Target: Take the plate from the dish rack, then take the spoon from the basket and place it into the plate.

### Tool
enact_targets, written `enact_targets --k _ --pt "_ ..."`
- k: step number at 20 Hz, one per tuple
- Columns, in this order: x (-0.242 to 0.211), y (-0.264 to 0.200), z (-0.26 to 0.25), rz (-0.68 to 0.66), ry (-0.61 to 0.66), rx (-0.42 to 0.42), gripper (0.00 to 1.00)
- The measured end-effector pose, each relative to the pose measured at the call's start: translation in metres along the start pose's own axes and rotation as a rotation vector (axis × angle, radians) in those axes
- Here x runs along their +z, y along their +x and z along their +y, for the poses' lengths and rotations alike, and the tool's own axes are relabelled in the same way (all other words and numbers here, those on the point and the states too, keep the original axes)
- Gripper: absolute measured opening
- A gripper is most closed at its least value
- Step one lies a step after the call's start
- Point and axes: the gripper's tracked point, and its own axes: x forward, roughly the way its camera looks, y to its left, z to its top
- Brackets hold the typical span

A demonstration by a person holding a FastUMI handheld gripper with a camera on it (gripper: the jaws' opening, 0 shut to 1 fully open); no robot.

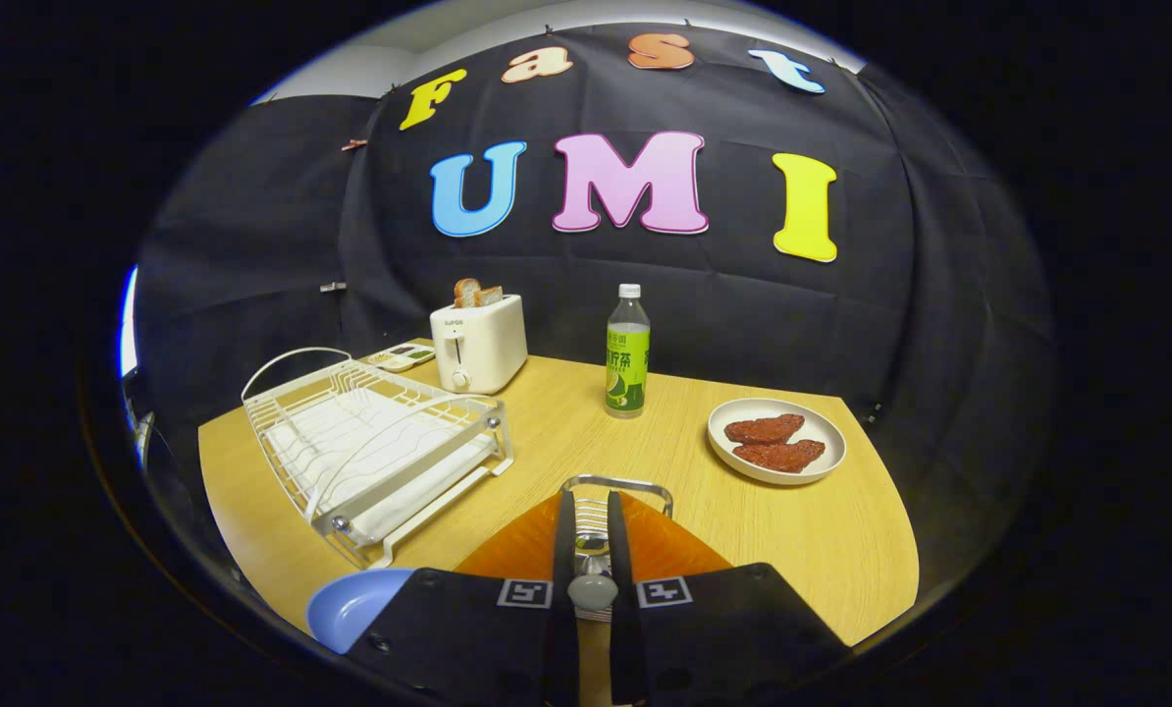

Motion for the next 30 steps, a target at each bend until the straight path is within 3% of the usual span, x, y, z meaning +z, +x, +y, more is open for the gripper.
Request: enact_targets --k 6,12,18,26,30 --pt "0.049 -0.031 -0.006 0.025 -0.011 -0.058 0.16" --pt "0.076 -0.083 0.041 0.055 0.049 -0.079 0.16" --pt "0.049 -0.096 0.100 0.080 0.027 -0.076 0.16" --pt "-0.045 -0.063 0.117 0.235 0.037 -0.130 0.17" --pt "-0.049 -0.063 0.123 0.239 0.023 -0.144 0.17"
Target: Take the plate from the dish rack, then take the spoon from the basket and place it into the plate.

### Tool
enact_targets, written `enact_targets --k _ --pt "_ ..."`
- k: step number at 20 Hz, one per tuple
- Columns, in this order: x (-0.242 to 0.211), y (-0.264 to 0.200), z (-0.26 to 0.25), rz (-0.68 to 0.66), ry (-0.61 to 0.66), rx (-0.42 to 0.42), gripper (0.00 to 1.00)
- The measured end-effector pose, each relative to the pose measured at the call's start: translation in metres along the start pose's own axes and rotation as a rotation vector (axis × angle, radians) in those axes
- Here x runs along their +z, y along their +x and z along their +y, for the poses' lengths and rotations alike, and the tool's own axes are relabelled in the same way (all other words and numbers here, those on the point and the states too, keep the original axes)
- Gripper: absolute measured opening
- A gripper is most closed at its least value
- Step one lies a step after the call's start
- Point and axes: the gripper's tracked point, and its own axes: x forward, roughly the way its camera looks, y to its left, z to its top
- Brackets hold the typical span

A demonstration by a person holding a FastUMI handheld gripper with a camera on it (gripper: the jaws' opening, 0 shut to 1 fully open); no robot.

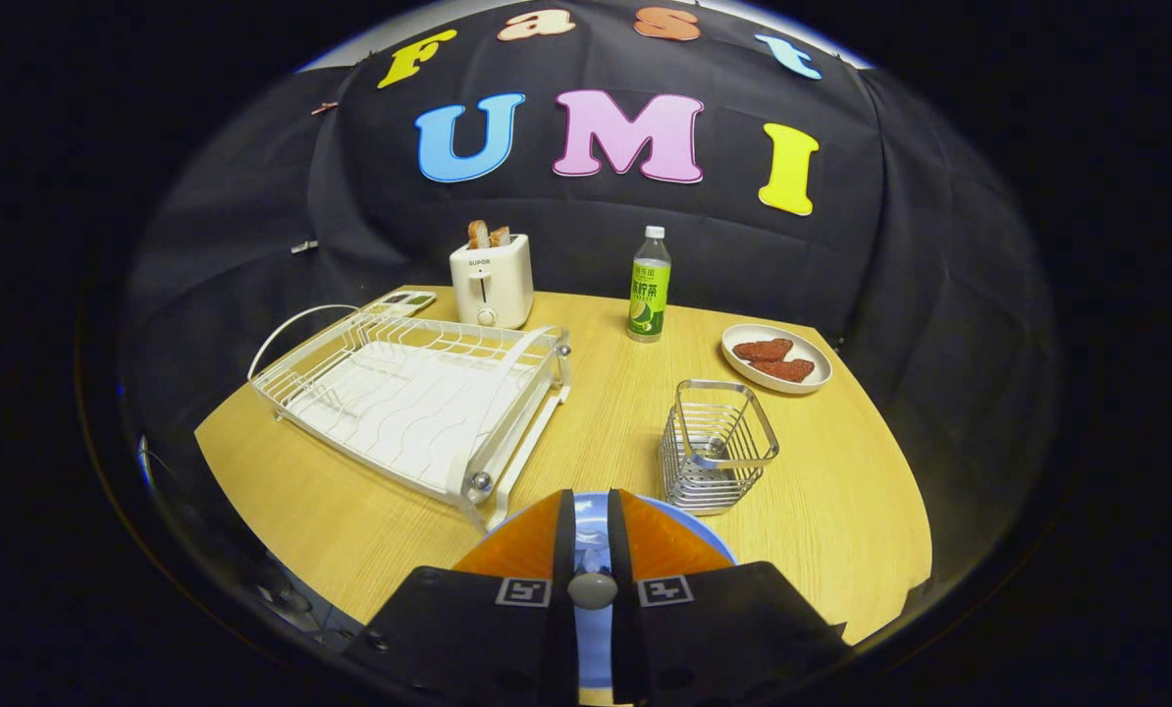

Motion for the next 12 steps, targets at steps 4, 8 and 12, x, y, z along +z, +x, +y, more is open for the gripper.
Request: enact_targets --k 4,8,12 --pt "-0.013 -0.002 0.004 0.045 0.000 0.007 0.19" --pt "-0.020 -0.004 0.003 0.086 0.010 0.026 0.20" --pt "-0.009 -0.006 0.001 0.075 0.055 0.041 0.25"
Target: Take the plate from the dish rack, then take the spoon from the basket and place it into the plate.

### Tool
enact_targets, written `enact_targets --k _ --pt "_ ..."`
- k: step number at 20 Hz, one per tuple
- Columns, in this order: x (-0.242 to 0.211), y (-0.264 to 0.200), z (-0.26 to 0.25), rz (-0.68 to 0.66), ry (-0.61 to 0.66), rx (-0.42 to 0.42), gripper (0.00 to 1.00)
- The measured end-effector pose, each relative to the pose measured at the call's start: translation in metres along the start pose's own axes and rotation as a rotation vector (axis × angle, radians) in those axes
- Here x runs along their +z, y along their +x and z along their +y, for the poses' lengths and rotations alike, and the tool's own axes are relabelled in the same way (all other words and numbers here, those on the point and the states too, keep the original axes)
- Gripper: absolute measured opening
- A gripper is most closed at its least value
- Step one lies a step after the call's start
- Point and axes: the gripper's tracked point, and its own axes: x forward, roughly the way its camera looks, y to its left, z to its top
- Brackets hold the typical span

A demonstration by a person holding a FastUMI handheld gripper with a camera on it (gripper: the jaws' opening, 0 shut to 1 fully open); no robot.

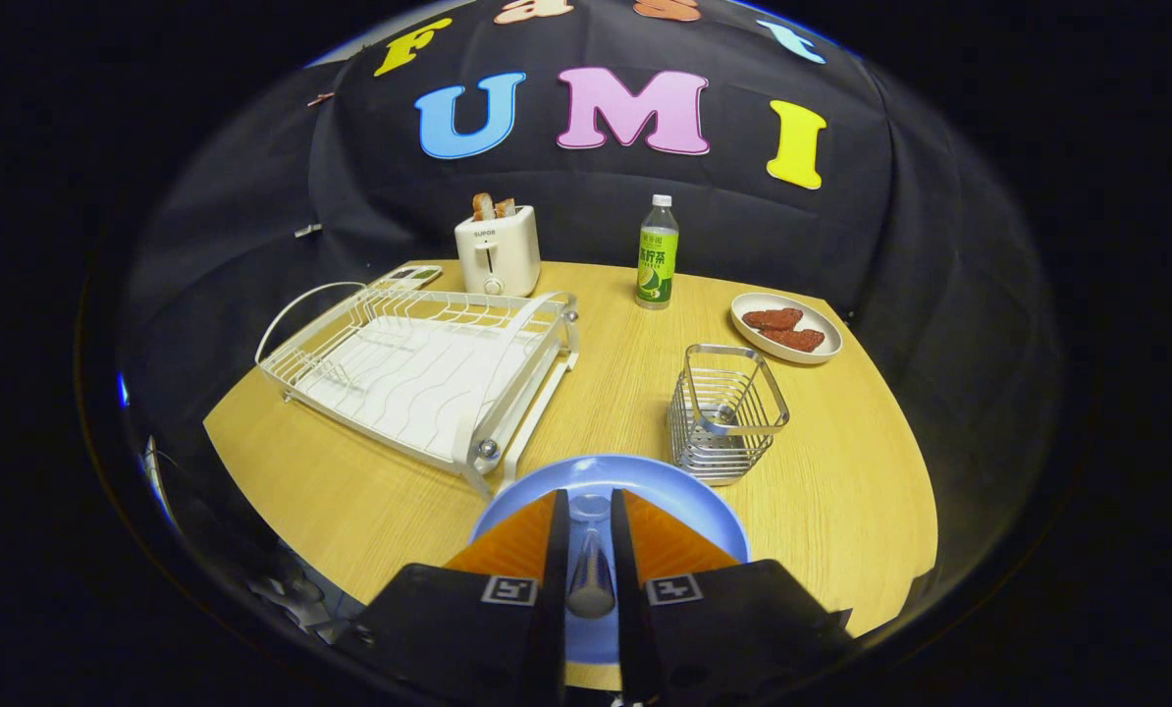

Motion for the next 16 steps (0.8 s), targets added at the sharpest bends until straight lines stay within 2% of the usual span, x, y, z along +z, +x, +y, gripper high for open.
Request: enact_targets --k 3,6,11,16 --pt "0.023 -0.007 -0.006 -0.045 0.012 0.002 1.00" --pt "0.061 -0.023 -0.012 -0.122 0.024 -0.012 0.98" --pt "0.141 -0.077 -0.018 -0.317 0.009 -0.061 0.98" --pt "0.191 -0.124 -0.037 -0.426 0.053 -0.133 0.99"
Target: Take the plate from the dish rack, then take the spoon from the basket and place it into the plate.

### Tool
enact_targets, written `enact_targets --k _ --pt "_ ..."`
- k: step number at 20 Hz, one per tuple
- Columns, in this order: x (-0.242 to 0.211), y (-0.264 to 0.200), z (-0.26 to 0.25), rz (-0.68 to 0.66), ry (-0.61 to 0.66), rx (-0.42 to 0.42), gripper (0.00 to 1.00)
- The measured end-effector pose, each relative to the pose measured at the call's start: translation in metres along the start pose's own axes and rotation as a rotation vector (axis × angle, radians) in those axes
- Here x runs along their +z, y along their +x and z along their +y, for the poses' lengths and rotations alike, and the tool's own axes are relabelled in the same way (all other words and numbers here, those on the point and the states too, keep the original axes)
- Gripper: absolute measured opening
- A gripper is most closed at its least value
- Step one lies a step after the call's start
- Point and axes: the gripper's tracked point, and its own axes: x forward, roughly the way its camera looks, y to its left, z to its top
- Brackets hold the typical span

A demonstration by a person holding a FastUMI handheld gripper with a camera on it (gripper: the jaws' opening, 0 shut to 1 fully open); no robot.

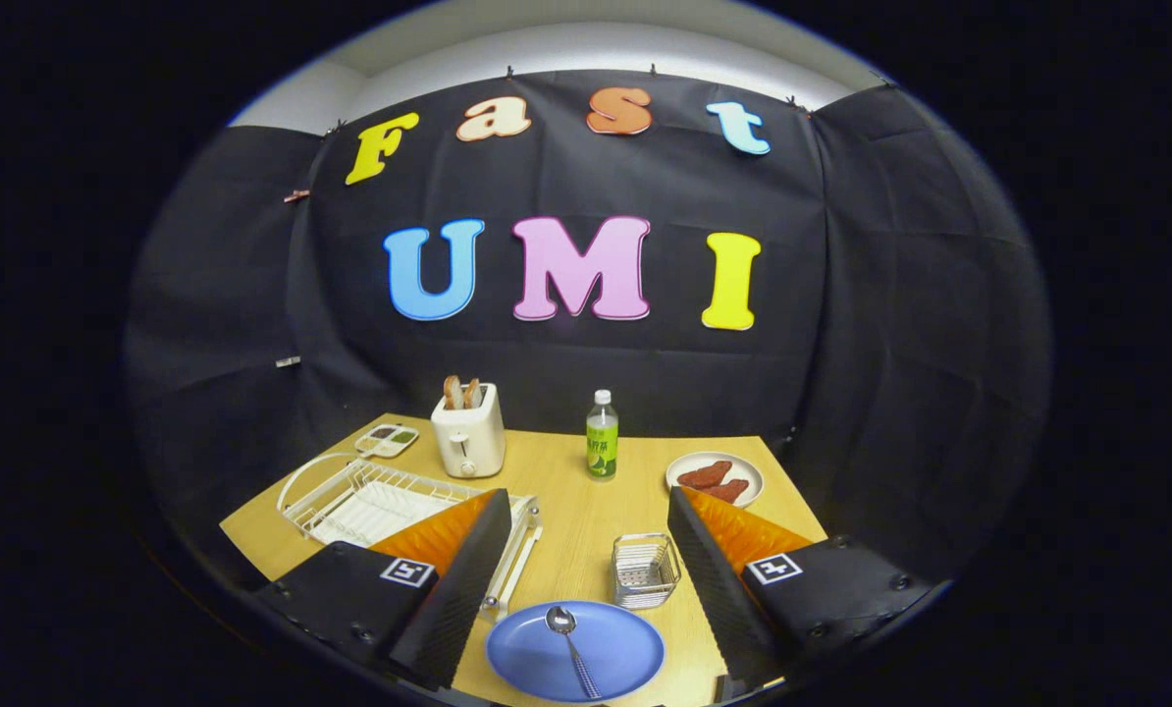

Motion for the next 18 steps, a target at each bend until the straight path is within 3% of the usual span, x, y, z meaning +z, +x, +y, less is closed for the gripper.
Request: enact_targets --k 7,18 --pt "0.068 -0.030 -0.034 -0.152 0.046 -0.105 0.97" --pt "0.080 -0.028 -0.032 -0.167 0.065 -0.103 0.99"
